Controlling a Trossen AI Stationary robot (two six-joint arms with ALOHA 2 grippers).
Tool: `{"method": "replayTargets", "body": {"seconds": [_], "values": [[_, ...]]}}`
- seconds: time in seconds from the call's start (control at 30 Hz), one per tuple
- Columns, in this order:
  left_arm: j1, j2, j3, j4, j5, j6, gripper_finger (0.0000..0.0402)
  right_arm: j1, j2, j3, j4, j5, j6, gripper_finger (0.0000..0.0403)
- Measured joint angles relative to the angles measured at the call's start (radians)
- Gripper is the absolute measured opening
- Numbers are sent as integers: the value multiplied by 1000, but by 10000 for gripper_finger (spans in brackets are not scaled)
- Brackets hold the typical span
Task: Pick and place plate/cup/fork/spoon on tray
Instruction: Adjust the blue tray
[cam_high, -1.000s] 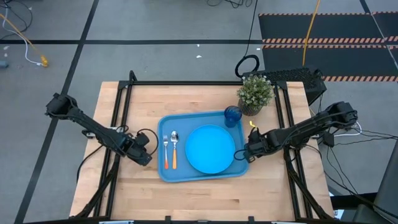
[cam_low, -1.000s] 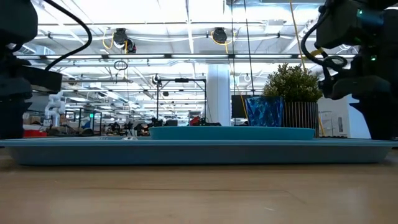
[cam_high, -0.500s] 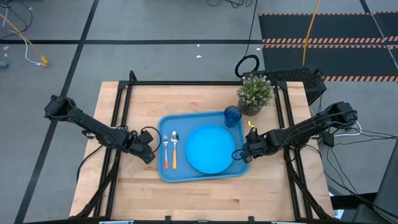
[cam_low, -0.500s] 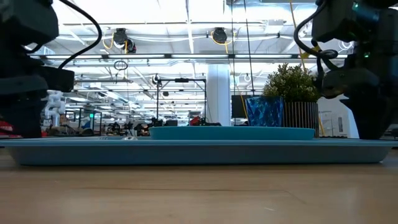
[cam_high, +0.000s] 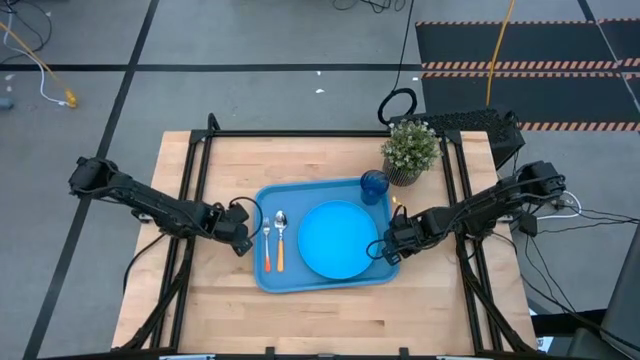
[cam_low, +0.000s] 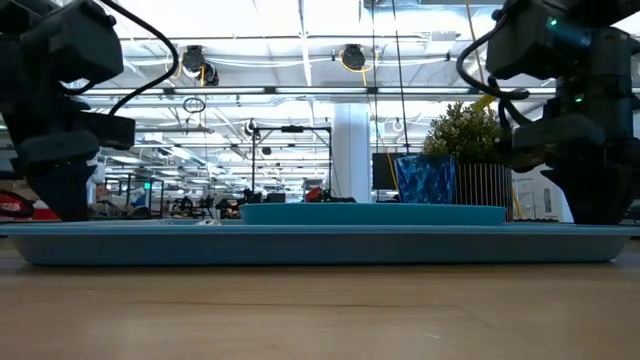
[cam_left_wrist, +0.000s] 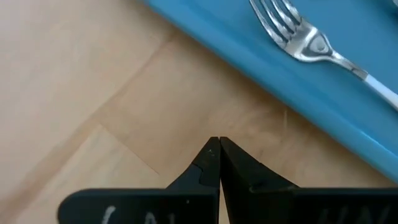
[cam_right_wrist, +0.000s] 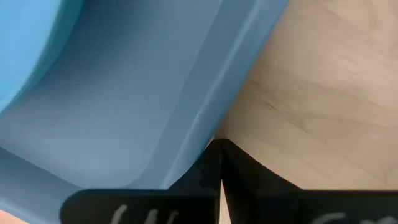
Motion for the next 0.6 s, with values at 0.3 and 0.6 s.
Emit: {"method": "replayTargets", "body": {"seconds": [0.3,0.6], "values": [[68,0,0,80,0,100,1,22,-29,-4,6,18,33,0],[132,14,0,101,-1,166,1,53,-33,-5,16,28,61,0]]}}
